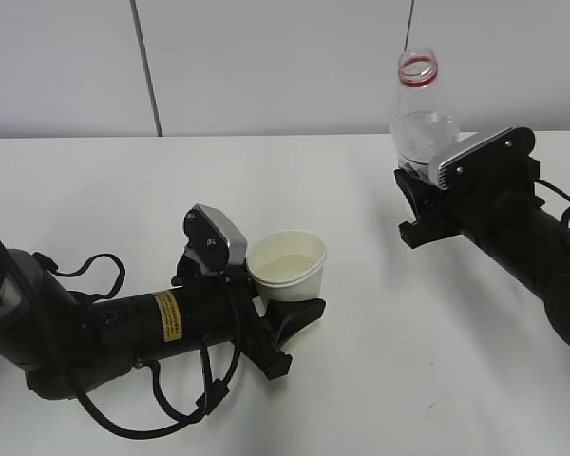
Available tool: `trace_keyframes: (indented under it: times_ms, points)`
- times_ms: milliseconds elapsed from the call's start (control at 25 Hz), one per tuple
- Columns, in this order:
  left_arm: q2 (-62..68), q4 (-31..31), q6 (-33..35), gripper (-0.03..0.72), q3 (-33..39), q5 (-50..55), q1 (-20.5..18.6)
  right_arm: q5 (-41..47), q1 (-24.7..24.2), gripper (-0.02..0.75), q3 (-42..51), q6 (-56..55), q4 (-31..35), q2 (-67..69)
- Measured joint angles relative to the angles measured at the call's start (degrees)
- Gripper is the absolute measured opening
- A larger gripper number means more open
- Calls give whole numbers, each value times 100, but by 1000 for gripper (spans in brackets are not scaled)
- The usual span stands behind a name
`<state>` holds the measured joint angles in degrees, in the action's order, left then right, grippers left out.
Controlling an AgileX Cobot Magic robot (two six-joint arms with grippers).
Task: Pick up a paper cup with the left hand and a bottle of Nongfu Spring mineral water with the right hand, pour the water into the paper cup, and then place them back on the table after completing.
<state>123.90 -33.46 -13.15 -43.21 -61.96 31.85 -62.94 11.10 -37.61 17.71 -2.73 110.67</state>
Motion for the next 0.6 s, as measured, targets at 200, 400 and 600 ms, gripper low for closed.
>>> trace_keyframes:
  times_ms: [200, 400, 600]
  points:
    - [0, 86, 0, 384, 0, 0, 0, 0, 0, 452, 0, -1160, 0, 0]
    - [-18, 139, 0, 384, 0, 19, 0, 0, 0, 452, 0, -1683, 273, 0]
    - [-23, 146, 0, 384, 0, 24, -153, 0, 0, 452, 0, -1771, 320, 0]
